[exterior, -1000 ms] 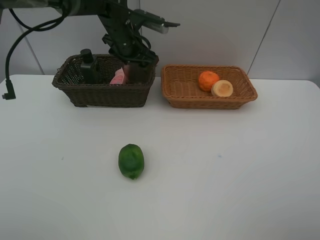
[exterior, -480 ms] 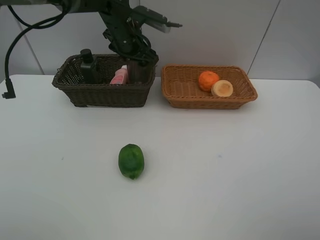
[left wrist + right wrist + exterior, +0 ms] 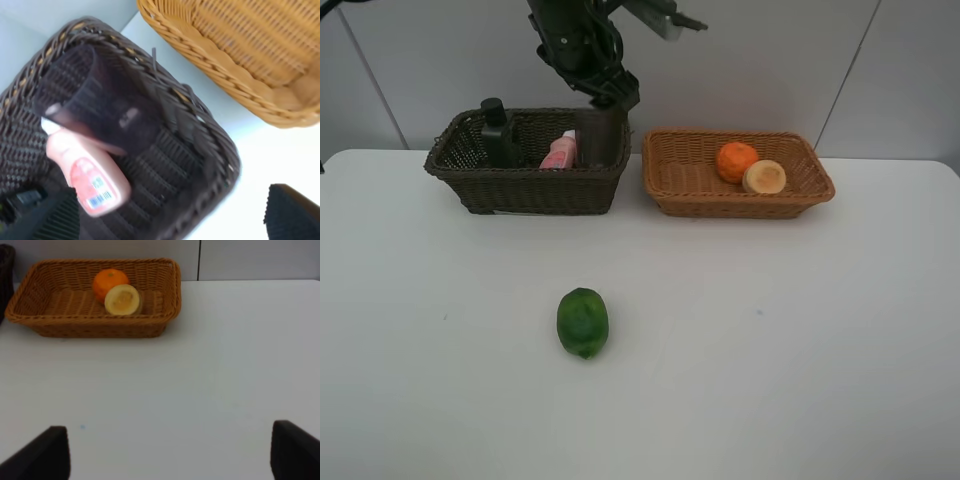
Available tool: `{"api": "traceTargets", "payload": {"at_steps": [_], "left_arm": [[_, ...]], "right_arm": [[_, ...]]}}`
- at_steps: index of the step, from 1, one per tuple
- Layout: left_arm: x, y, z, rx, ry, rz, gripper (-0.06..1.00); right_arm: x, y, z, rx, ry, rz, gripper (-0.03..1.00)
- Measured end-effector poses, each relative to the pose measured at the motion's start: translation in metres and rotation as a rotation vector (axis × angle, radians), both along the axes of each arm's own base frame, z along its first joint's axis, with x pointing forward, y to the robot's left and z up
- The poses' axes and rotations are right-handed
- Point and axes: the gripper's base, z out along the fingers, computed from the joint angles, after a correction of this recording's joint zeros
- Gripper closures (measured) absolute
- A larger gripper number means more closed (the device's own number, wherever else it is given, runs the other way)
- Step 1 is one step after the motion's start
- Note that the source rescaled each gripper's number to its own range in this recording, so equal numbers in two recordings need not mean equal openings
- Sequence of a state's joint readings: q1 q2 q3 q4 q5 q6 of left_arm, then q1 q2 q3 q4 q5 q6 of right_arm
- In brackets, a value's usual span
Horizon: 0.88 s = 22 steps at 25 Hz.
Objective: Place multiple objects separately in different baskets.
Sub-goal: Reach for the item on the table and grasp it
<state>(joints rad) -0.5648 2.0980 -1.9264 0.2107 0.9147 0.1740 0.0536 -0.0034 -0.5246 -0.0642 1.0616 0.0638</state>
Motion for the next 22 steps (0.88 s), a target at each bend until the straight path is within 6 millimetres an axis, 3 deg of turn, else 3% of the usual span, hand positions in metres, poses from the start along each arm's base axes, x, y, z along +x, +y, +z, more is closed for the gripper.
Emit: {"api": "traceTargets", "payload": {"at_steps": [12,22], "left_arm": [[-0.060,0.000,0.072,-0.148,0.058,0.289,-0.02],[-0.099,-0.006,0.089,-0.229,0.111,0.423,-0.02]], "right_arm": [[0.000,0.000,0.000,0.000,0.000,0.000,0.26],[0.000,0.000,0.000,0.000,0.000,0.000,0.26]]}}
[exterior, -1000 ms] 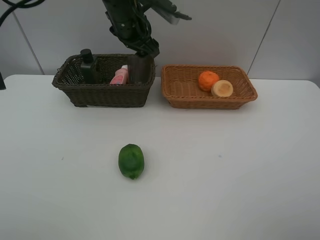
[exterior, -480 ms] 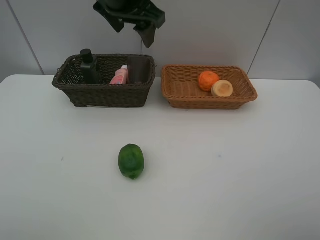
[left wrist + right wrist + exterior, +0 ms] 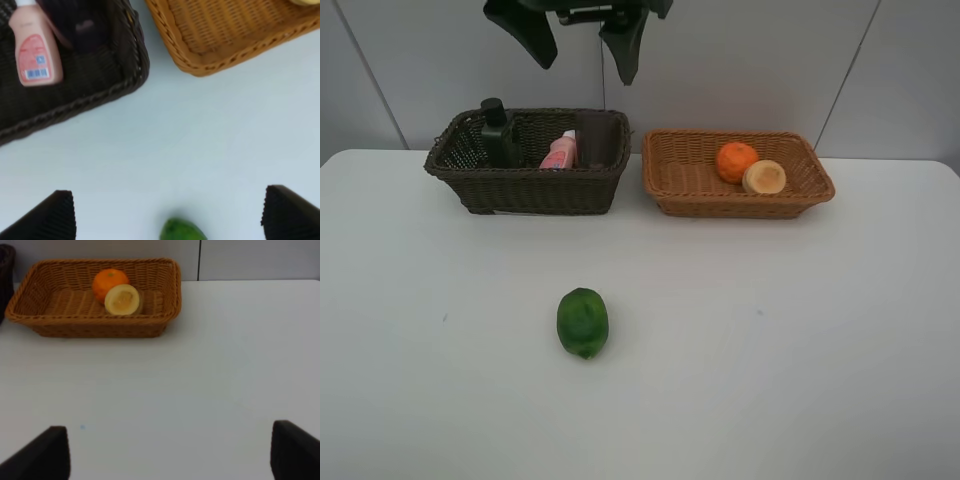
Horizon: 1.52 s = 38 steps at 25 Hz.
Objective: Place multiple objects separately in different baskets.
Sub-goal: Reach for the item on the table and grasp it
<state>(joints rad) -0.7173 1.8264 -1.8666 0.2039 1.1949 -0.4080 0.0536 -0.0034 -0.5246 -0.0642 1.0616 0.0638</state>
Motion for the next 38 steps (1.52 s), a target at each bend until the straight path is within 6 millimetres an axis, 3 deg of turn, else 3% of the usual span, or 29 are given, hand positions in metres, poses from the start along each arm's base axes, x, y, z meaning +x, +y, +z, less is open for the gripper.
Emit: {"api": "traceTargets", "payload": {"at_steps": [10,17,27,38], "left_arm": [[-0.033,0.016,-0.017,-0.017,0.102,0.135,-0.02],[-0.048,0.017,-0.051,-0.020,0.271,0.193,-0.02],[-0.057,0.025,-0.089,0.007,0.350,0.374,-0.02],[-0.060,0.034,-0.126,0.048,0.307,0.345,-0.02]], "right_arm": [[0.000,0.000,0.000,0.000,0.000,0.000,0.26],[0.000,0.000,0.000,0.000,0.000,0.000,0.26],[0.000,0.000,0.000,0.000,0.000,0.000,0.26],[0.000,0.000,0.000,0.000,0.000,0.000,0.26]]}}
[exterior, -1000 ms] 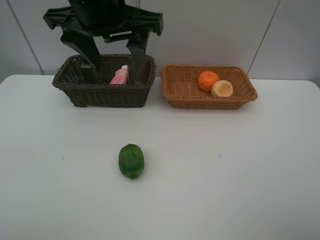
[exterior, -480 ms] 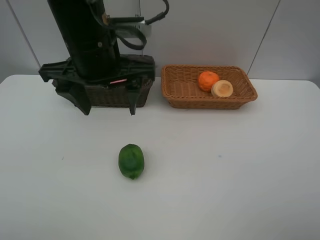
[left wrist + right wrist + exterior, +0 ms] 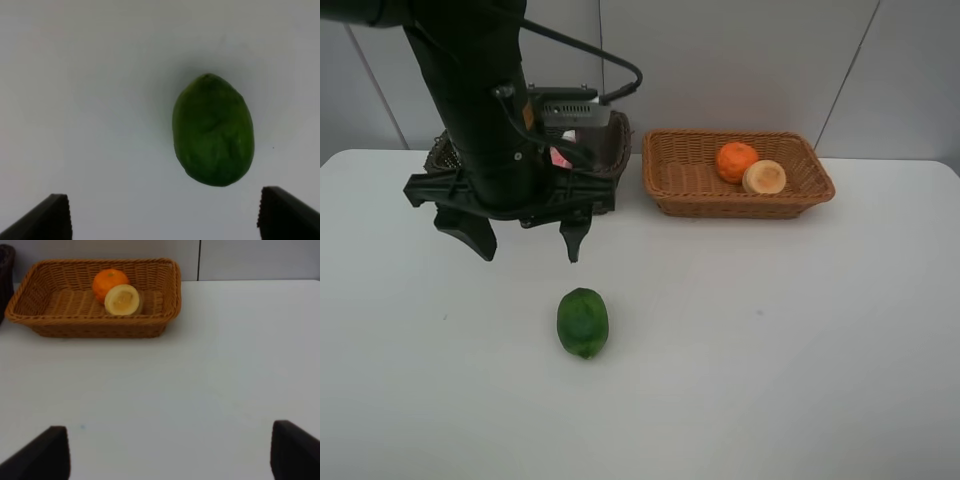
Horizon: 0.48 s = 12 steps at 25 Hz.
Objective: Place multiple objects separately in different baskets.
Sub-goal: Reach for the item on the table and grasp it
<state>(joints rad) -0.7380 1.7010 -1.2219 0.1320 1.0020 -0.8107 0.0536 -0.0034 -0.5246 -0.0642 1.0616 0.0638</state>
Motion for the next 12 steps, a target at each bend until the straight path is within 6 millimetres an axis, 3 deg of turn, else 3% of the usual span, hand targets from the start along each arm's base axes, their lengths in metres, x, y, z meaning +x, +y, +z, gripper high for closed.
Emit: {"api": "traceTargets", "payload": {"at_steps": [12], "left_arm": [[0.004,-0.010,-0.012,-0.024,-0.015,-0.080,-0.02]], "right_arm": [[0.000,0.000,0.000,0.000,0.000,0.000,0.26]]}}
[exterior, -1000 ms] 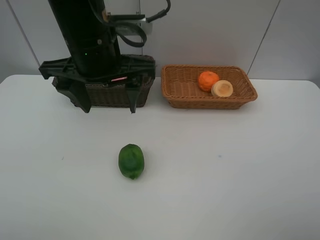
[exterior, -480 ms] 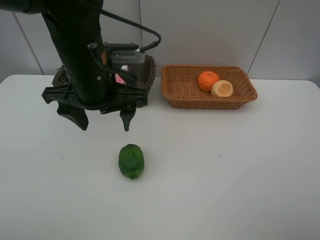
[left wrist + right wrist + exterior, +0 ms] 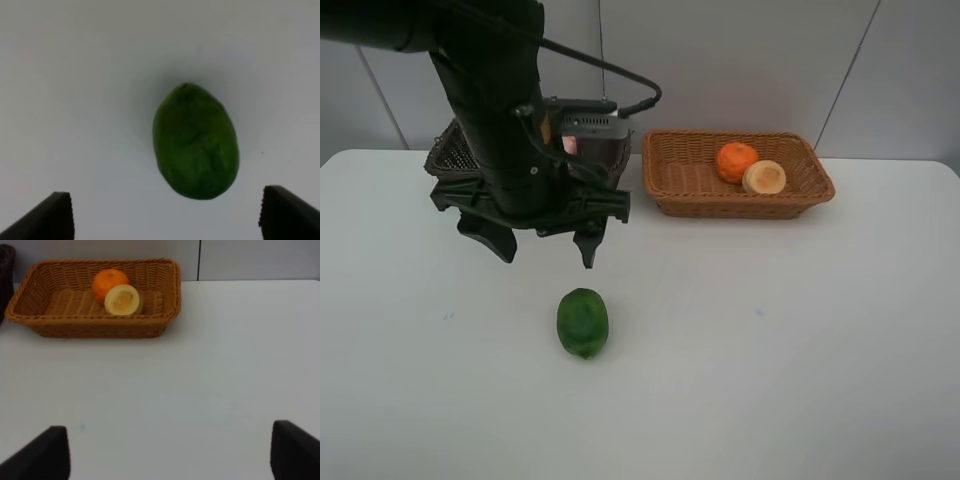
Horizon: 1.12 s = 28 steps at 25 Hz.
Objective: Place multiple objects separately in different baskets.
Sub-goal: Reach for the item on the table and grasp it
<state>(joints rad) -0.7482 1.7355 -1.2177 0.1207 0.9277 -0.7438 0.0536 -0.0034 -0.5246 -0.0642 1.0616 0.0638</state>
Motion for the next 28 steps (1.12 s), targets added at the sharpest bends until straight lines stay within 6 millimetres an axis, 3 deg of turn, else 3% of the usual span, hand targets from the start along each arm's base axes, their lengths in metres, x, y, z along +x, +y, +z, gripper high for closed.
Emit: {"api": "traceTargets", "payload": {"at_steps": [10,28], "left_arm": [[0.003,-0.005,-0.004,-0.016,-0.012,-0.140,-0.02],[0.002,-0.018,-0.046,0.023,0.128,-0.252,-0.05]], "right_arm": [[0.000,0.000,0.000,0.000,0.000,0.000,0.26],[0.000,0.000,0.000,0.000,0.000,0.000,0.26]]}}
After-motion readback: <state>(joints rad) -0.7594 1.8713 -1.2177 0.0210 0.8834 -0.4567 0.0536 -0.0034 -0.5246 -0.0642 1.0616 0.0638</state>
